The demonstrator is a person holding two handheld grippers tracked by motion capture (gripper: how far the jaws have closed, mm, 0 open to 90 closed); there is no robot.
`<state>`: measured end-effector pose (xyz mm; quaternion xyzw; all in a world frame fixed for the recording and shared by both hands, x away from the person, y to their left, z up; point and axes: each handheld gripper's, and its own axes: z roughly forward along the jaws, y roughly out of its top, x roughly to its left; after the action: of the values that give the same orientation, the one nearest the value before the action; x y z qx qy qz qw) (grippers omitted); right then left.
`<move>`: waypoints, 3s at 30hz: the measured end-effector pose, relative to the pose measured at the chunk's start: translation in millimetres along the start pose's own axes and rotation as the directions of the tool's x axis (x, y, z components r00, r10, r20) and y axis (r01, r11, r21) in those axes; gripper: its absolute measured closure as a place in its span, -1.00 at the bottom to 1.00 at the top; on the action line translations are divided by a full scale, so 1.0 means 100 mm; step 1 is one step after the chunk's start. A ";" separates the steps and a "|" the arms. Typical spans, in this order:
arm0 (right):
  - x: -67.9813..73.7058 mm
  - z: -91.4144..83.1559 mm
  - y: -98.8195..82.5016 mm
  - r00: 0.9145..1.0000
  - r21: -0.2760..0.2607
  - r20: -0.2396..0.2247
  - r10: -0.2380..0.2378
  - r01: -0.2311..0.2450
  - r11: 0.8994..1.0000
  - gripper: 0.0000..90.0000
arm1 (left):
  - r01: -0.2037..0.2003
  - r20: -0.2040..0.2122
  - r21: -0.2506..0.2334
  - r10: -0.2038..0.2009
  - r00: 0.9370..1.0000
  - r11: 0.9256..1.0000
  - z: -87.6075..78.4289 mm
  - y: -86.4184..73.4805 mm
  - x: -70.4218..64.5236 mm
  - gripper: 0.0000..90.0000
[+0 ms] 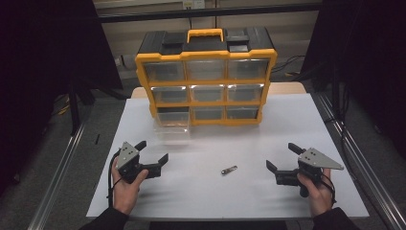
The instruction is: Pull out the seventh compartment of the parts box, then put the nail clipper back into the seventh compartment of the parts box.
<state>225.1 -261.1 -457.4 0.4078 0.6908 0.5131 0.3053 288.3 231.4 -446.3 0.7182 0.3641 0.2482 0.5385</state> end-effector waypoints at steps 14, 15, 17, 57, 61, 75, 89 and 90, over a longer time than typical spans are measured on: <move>0.00 -0.02 -0.01 1.000 -0.006 0.001 0.012 -0.012 1.000 -0.99 | 0.026 -0.010 0.009 -0.026 1.000 1.000 -0.31 -0.07 0.04 -0.91; 0.00 -0.02 -0.01 1.000 -0.006 0.001 0.012 -0.012 1.000 -0.99 | 0.024 -0.013 0.007 -0.024 1.000 1.000 -0.31 -0.07 0.05 -0.91; 0.00 -0.02 -0.01 1.000 -0.005 0.000 0.010 -0.010 1.000 -0.99 | 0.037 -0.007 0.010 -0.037 0.999 0.999 -0.29 -0.07 0.06 -0.91; -0.02 -0.01 -0.02 1.000 0.002 -0.001 0.009 -0.009 1.000 -0.99 | -0.099 0.349 0.258 0.002 0.937 0.961 0.14 0.10 -0.12 -0.84; -0.01 -0.02 -0.03 1.000 0.002 -0.009 0.015 -0.015 1.000 -0.99 | -0.109 0.375 0.259 0.004 0.927 0.960 0.21 0.11 -0.19 -0.84; -0.02 -0.03 -0.04 0.997 -0.003 -0.052 0.056 -0.057 0.998 -0.98 | -0.147 0.438 0.221 0.036 0.898 0.964 0.51 0.18 -0.44 -0.90; -0.01 0.00 -0.04 0.996 -0.011 -0.073 0.043 -0.043 0.999 -0.98 | -0.267 0.543 0.277 0.079 0.836 0.923 0.84 0.27 -0.86 -0.89; 0.00 0.00 -0.04 0.996 -0.007 -0.079 0.045 -0.046 0.999 -0.98 | -0.274 0.547 0.278 0.083 0.833 0.921 0.86 0.27 -0.90 -0.88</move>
<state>223.8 -262.1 -461.3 0.4014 0.6906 0.5388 0.2677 304.3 105.4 -442.6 0.8725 0.1712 0.0249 0.4569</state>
